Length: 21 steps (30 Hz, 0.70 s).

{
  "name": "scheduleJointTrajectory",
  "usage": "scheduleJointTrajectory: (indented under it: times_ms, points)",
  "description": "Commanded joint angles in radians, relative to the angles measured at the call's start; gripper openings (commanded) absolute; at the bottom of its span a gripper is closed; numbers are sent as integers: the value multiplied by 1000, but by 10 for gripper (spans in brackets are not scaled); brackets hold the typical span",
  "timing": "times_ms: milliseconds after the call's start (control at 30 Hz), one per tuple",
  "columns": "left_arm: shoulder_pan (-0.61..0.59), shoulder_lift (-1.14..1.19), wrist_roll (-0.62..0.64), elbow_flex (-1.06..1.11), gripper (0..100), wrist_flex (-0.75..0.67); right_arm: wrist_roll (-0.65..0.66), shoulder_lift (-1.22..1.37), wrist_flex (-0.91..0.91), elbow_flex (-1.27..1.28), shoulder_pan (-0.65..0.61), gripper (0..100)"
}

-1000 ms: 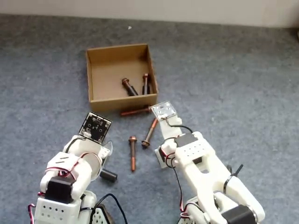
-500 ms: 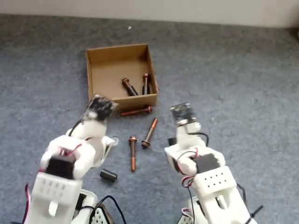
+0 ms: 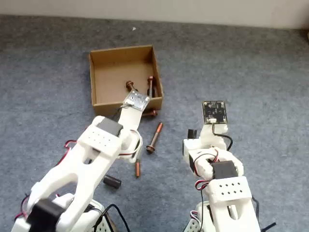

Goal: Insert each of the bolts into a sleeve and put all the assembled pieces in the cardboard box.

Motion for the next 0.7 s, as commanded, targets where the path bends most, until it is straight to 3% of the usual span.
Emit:
scheduleJointTrajectory:
  times_ms: [0,167,467,667]
  points:
    - [13,122,58,-67,212,-110,-8,-25,-25,-4,13,5]
    - [12,255,84,-105,210,-166,-8,-25,-25,-2,13,5]
    - [15,447,206,-234,207,-117,-8,-25,-25,-2,12,5]
    - [15,452,204,-251,37,-103,-8,-25,-25,-2,12,5]
